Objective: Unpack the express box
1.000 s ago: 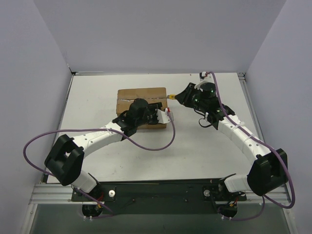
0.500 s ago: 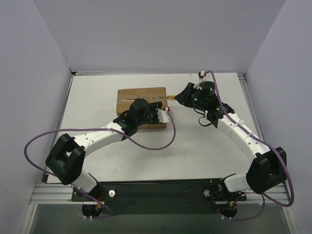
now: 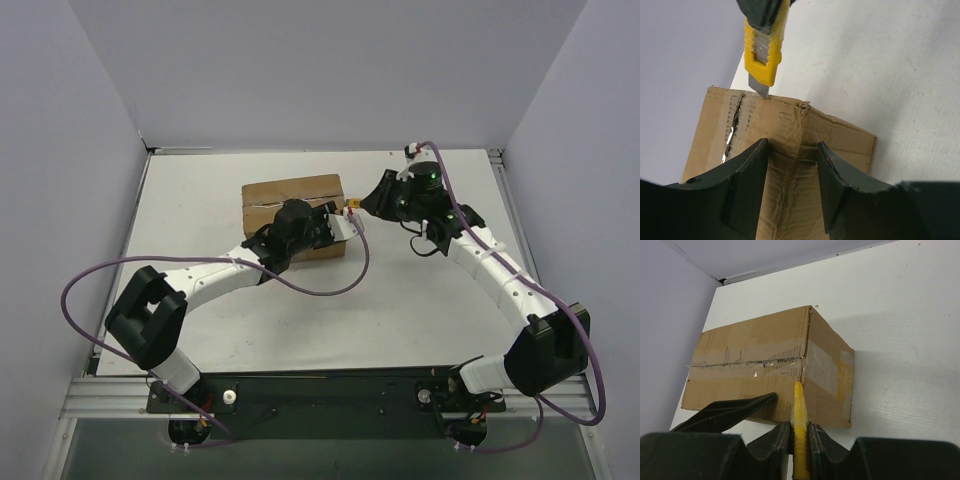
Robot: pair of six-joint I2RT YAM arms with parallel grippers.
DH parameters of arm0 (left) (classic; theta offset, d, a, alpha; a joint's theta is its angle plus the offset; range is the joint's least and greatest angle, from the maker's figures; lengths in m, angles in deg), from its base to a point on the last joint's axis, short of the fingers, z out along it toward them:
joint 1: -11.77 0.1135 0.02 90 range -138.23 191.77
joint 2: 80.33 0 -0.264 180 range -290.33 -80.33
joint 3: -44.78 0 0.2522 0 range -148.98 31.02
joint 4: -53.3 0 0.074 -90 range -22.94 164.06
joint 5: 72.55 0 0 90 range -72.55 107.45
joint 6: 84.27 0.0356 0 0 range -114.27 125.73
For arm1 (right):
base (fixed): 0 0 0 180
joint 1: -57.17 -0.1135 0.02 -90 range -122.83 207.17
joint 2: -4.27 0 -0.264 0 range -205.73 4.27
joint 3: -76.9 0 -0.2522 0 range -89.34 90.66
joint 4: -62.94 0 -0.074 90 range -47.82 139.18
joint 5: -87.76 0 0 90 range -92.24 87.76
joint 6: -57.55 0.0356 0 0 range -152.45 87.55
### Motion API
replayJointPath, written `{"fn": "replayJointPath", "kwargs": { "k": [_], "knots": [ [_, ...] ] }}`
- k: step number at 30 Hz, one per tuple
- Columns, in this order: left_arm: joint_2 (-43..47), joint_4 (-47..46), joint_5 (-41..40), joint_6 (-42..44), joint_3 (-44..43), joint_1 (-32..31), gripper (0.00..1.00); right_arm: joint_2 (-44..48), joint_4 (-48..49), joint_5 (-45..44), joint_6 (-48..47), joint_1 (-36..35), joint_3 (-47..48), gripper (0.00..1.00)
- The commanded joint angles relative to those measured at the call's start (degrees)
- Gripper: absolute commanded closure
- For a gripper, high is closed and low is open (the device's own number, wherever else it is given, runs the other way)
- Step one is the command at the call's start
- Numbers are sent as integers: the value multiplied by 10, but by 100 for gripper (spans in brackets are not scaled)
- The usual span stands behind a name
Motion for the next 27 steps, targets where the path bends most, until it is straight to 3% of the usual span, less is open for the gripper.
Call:
{"fn": "replayJointPath", "kwargs": {
  "k": [1, 8, 12, 15, 16, 19, 20, 27],
  "knots": [
    [-17, -32, -32, -33, -25, 0, 48, 15, -48, 34, -18, -2, 28, 100],
    [-1, -13, 0, -44, -17, -1, 48, 40, -62, 33, -34, 58, 50, 100],
    [41, 11, 71, -58, -9, -1, 45, 56, -40, 56, -68, 102, 67, 100],
    [76, 14, 98, -77, -9, -1, 41, 80, -5, 21, -212, 88, 34, 100],
    [83, 17, 102, -82, -13, 0, 38, 86, 3, 1, -318, 81, 2, 100],
    [113, 14, 102, -112, -27, 0, 36, 108, 74, -91, -464, 49, -66, 100],
    [127, 14, 98, -116, -30, 0, 35, 118, 103, -140, -555, 42, -123, 100],
    [203, 0, 52, -123, 6, 31, 30, 88, 436, -242, -940, 46, -315, 100]
  ]
}}
